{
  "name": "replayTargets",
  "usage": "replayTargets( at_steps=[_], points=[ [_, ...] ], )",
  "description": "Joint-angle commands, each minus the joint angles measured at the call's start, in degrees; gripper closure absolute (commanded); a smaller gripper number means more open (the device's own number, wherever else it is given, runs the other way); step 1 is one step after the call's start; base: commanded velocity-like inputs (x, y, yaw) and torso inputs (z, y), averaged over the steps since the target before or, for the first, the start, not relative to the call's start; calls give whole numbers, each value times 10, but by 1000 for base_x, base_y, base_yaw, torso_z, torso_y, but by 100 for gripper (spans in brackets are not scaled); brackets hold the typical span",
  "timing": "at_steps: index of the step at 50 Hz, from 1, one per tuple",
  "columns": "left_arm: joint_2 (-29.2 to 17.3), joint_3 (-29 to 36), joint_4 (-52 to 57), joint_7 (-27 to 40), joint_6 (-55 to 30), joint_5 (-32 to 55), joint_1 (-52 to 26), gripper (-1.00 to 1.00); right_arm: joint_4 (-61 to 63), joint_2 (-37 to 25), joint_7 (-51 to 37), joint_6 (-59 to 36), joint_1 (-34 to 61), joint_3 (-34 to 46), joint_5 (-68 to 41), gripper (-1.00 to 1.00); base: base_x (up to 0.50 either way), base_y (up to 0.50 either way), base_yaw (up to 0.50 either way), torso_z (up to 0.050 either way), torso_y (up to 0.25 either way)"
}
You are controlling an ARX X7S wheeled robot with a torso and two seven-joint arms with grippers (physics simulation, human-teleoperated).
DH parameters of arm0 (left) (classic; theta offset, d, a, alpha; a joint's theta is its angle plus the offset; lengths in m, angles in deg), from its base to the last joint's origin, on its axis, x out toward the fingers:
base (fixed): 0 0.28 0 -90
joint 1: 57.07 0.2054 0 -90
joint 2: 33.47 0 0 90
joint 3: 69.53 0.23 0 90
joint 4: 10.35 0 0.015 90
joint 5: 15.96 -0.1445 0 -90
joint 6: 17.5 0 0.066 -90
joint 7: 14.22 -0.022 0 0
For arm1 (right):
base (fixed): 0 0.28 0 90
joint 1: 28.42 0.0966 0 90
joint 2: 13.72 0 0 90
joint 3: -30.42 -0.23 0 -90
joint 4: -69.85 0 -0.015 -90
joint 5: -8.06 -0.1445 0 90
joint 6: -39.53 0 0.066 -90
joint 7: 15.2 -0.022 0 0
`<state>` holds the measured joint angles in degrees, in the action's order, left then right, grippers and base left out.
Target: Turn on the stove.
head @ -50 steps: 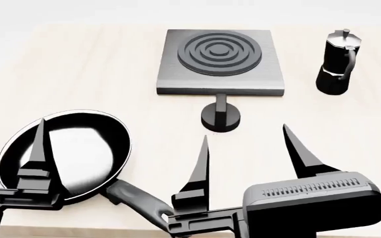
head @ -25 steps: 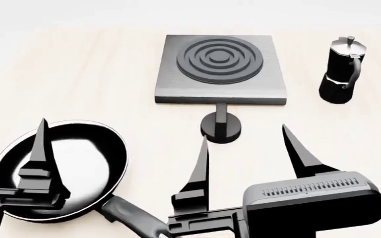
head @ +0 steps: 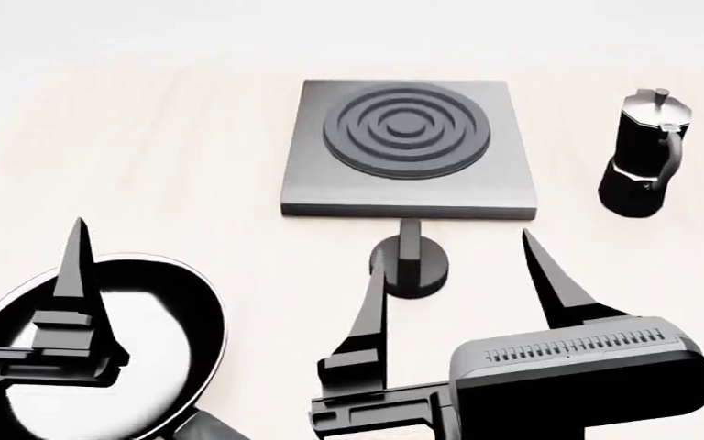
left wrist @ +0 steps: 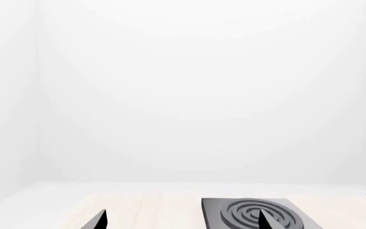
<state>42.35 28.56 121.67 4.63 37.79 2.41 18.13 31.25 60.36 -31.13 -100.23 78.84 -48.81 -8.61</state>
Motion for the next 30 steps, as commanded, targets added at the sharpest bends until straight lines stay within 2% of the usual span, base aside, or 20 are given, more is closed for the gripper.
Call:
replayTargets(
  at_steps=[1,30],
  points=[
    [-3,1,0,3,0,3,-1,-100,1,-2,-4,-1,1,1,-3,-100,160,0,0,0,0],
    [-8,6,-5,10,8,8,-1,-100,-1,-7,-11,4,2,4,-10,-100,164,0,0,0,0]
  ],
)
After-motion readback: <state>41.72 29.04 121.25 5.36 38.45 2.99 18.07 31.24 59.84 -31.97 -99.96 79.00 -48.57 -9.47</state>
